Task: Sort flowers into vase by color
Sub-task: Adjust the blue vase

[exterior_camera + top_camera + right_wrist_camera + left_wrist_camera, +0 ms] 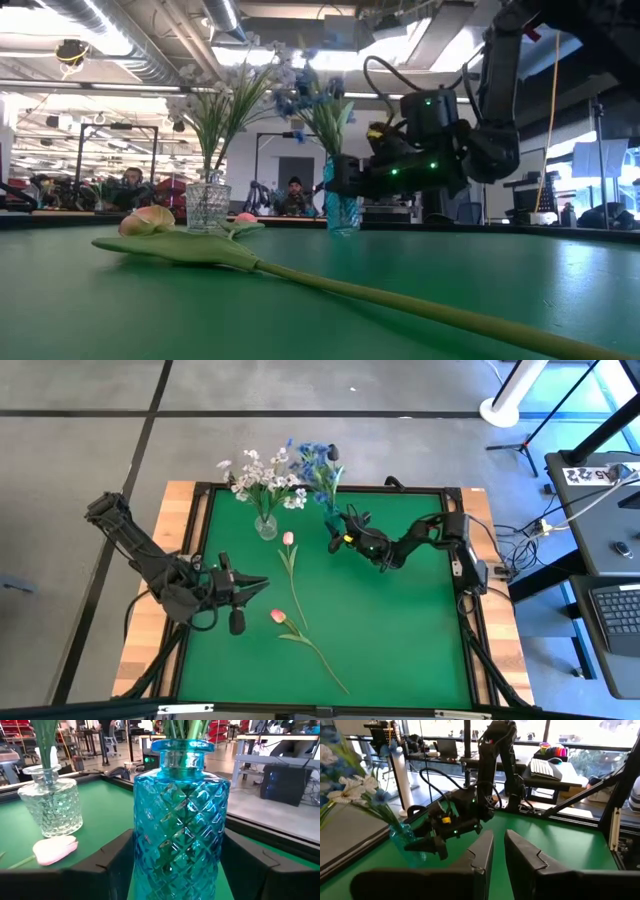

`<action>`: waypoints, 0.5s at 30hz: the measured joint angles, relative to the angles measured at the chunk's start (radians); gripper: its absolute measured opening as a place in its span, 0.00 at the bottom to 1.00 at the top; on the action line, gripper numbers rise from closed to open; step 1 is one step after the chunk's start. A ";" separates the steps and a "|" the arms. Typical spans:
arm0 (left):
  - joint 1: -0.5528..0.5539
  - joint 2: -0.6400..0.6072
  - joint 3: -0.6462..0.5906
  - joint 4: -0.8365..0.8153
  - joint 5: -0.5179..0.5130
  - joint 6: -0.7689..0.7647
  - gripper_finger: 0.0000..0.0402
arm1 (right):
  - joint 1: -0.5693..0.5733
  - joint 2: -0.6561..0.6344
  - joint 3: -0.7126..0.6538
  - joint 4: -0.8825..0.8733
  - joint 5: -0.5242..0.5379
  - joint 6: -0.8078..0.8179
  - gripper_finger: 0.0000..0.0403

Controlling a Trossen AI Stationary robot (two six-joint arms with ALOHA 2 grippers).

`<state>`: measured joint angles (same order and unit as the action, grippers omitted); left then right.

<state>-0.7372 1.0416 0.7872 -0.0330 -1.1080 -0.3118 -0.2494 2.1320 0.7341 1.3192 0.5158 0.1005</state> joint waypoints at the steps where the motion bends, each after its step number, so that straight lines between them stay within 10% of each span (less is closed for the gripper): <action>1: 0.000 0.000 0.000 -0.007 0.000 -0.009 0.11 | -0.001 0.005 0.003 0.000 0.001 0.000 0.60; 15: 0.000 0.000 0.000 -0.067 0.000 -0.063 0.11 | 0.054 0.029 0.001 -0.037 -0.019 -0.102 0.60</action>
<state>-0.7372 1.0416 0.7868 -0.0996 -1.1084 -0.3748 -0.1957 2.1605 0.7349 1.2822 0.4965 -0.0018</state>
